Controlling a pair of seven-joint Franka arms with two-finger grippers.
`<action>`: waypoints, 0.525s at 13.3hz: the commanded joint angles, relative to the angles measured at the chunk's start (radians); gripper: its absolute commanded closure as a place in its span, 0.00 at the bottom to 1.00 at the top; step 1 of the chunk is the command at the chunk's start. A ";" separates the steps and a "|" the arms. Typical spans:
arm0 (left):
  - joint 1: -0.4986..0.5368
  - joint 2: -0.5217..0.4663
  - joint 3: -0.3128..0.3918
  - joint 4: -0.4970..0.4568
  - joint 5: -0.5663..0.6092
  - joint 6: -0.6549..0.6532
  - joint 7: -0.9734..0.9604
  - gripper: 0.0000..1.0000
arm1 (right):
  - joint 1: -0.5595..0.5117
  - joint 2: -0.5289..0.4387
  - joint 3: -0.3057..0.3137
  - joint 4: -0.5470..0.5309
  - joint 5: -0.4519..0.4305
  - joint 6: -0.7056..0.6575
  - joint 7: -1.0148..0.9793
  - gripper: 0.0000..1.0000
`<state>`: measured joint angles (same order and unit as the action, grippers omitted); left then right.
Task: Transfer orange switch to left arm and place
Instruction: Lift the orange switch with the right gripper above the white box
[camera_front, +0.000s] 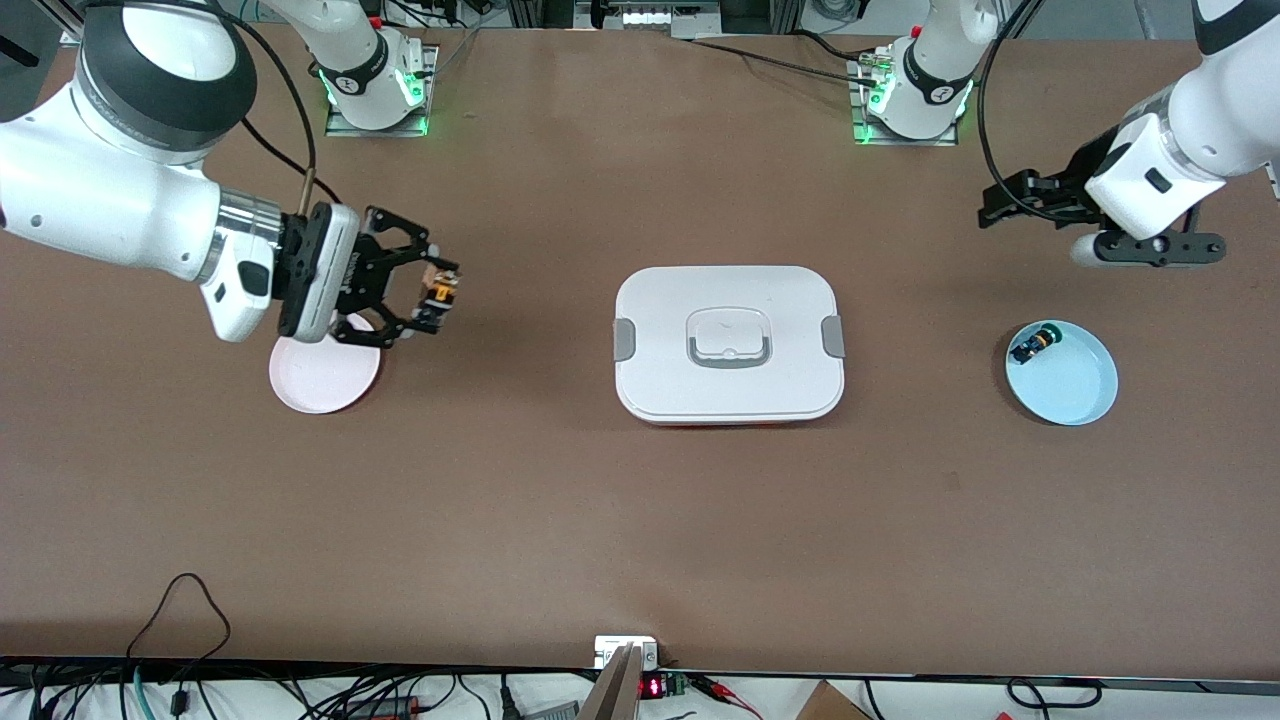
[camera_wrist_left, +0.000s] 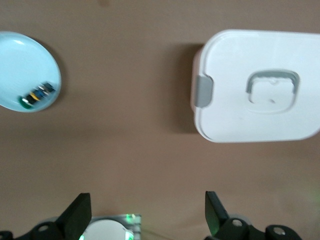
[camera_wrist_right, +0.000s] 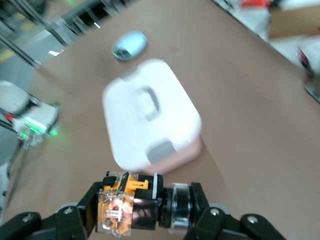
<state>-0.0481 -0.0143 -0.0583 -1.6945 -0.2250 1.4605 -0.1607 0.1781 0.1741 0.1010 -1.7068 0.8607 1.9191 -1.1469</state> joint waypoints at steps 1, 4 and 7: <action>0.007 0.059 0.009 0.021 -0.170 -0.069 0.023 0.00 | 0.073 -0.001 0.002 0.009 0.144 0.023 -0.056 0.97; 0.040 0.121 0.011 0.013 -0.359 -0.136 0.024 0.00 | 0.141 0.014 0.002 0.004 0.350 0.035 -0.167 0.97; 0.042 0.137 0.011 -0.019 -0.644 -0.147 0.033 0.00 | 0.205 0.065 0.002 -0.004 0.614 0.113 -0.495 0.97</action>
<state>-0.0127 0.1240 -0.0465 -1.7008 -0.7322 1.3327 -0.1485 0.3544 0.2051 0.1062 -1.7131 1.3576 1.9982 -1.4797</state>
